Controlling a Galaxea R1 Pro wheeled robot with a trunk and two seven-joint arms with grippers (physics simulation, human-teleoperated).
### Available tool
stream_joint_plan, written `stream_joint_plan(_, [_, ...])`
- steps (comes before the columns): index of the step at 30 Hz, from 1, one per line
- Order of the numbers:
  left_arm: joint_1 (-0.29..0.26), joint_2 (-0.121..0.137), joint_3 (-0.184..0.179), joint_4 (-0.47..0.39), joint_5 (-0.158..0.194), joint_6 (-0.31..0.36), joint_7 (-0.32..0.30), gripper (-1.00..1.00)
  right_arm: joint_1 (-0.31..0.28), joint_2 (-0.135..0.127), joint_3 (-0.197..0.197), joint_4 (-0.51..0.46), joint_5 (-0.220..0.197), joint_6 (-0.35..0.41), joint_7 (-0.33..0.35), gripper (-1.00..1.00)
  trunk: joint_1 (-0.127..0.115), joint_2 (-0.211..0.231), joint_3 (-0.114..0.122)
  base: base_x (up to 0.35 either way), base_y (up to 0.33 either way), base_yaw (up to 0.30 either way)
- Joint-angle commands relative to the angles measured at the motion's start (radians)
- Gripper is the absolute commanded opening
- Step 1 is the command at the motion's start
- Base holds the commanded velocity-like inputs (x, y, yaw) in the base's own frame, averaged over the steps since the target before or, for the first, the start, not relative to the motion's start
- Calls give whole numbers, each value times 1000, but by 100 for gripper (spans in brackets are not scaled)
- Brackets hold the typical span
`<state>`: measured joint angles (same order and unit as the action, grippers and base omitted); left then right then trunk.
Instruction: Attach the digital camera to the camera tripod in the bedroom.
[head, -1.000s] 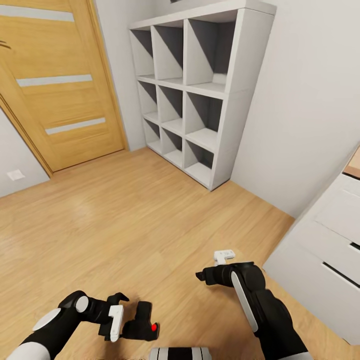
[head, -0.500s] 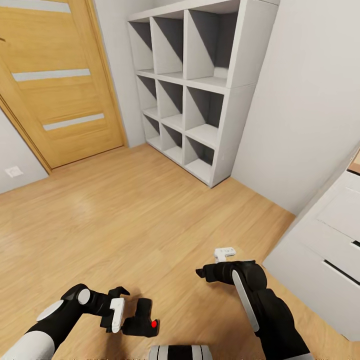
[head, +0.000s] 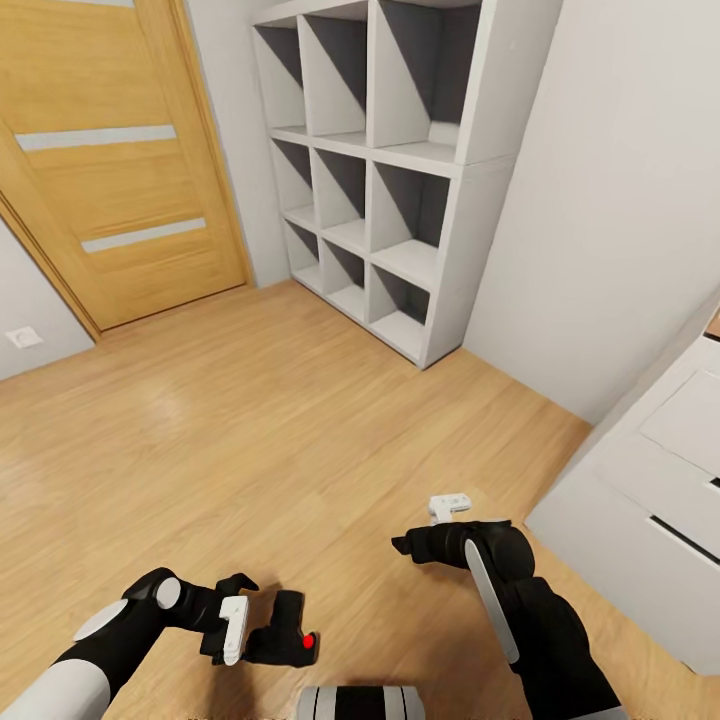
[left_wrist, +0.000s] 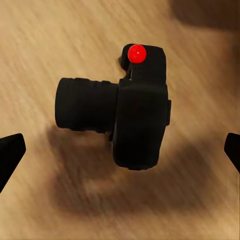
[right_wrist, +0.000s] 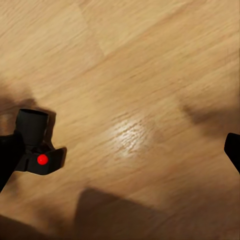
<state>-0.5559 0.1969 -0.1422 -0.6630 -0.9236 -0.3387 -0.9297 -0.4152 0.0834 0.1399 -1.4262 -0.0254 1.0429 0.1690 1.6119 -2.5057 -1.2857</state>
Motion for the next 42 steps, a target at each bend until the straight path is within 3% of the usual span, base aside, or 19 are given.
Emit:
stream_joint_plan(1, [0,1,-3,-1,-5,-5,1,100,0,0,0,-1,-2,4,0,100,0,0,-2,0,0,0])
stream_joint_plan(20, [-3,2,-4,4,-6,-5,11,100,0,-1,0,-3,-2,4,0,100,0,0,-31,0,0,0])
stream_joint_plan(35, [-49,1,-6,72,-13,-7,45,100,0,-1,-3,-5,-2,4,0,100,0,0,-54,0,0,0])
stream_joint_plan(42, [-56,2,-7,80,-13,-8,53,100,8,-1,-2,-82,-1,4,0,100,0,0,-65,0,0,0])
